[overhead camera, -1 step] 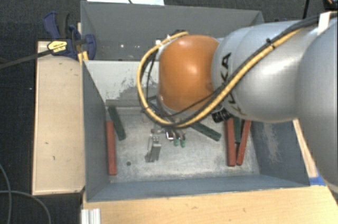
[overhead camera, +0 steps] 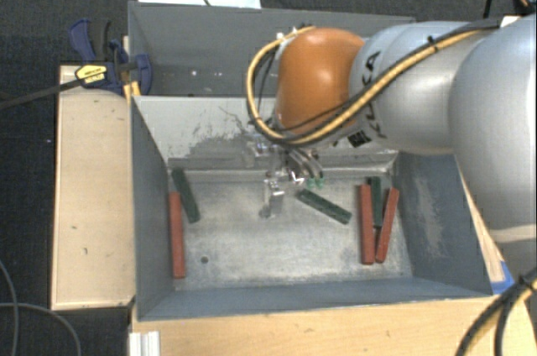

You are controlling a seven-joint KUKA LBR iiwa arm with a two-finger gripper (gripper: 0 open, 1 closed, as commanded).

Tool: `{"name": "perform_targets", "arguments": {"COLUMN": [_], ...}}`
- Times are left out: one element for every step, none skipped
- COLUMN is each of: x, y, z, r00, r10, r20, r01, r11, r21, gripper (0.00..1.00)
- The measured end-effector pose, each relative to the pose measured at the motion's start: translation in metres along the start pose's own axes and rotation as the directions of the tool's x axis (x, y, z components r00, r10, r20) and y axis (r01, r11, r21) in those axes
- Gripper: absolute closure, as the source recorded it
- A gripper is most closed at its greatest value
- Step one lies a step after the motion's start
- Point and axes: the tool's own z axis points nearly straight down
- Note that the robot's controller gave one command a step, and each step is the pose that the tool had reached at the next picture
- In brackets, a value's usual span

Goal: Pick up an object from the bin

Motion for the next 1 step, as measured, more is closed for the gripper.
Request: {"name": "perform_targets", "arguments": {"x": [0.0200], "y": [-0.0706], "z": [0.0369], "r00": [0.997], "r10": [0.070], "r20": [-0.006], "r01": [-0.070], "r11": [0.998], "r21": [0.001], "gripper": [0.00]}}
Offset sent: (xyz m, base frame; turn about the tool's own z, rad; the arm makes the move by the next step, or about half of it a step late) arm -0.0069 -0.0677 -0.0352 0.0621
